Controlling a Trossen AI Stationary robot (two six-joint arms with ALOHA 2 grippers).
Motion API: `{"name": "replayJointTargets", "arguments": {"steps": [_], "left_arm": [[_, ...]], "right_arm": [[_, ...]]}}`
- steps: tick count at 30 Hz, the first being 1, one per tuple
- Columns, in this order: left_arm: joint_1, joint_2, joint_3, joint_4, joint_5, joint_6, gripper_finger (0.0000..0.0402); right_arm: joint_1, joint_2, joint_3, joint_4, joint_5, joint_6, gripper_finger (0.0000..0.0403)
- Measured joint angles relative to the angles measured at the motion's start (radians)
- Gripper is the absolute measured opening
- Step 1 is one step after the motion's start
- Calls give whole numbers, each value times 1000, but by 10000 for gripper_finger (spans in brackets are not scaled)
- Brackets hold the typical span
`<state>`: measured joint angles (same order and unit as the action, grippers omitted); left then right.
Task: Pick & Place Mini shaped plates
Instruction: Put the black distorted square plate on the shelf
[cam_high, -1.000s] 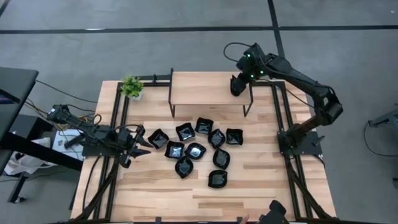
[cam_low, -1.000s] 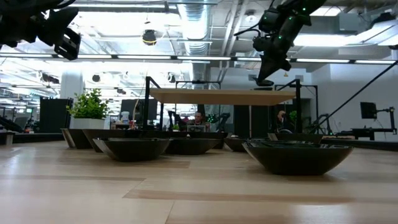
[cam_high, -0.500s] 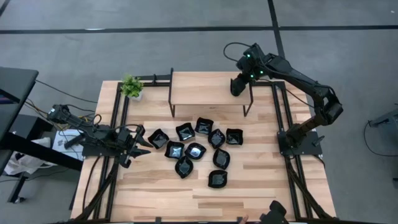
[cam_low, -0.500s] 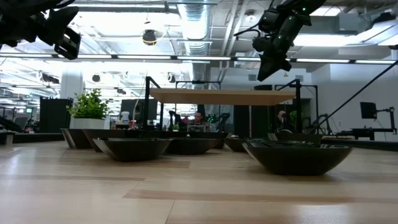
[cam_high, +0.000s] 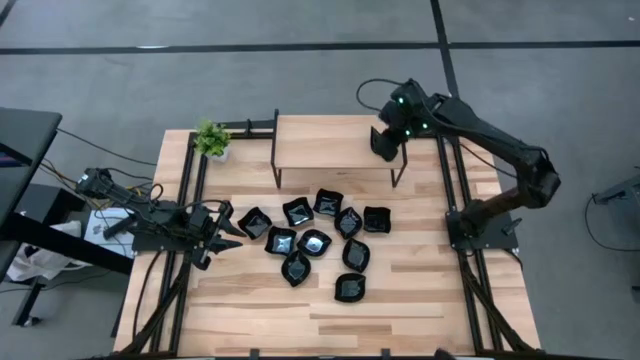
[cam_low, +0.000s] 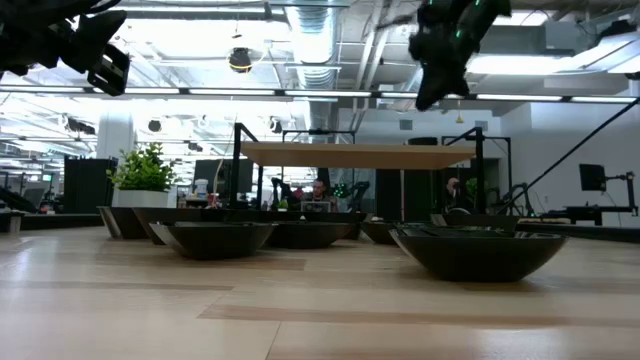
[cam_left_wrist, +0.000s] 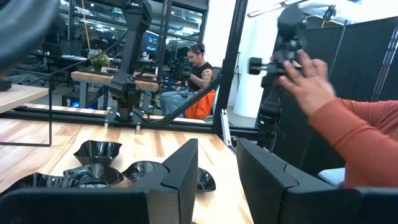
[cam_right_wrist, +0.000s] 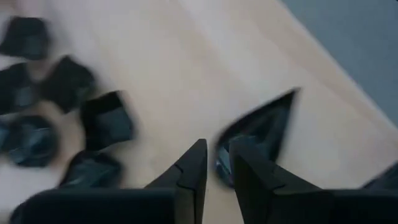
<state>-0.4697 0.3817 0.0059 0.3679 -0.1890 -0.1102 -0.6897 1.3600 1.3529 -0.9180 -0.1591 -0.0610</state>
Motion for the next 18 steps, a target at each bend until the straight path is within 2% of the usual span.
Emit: {"name": "replayJointTargets", "arguments": {"steps": [4, 9, 14, 18], "left_arm": [[0, 0, 0, 0, 0, 0, 112], [0, 0, 0, 0, 0, 0, 112], [0, 0, 0, 0, 0, 0, 112], [0, 0, 0, 1, 0, 0, 112]], "right_arm": [[166, -92, -56, 47, 37, 67, 66], [460, -211, -277, 226, 179, 238, 66], [815, -228, -519, 514, 420, 391, 66], [1038, -134, -644, 724, 608, 458, 66]]}}
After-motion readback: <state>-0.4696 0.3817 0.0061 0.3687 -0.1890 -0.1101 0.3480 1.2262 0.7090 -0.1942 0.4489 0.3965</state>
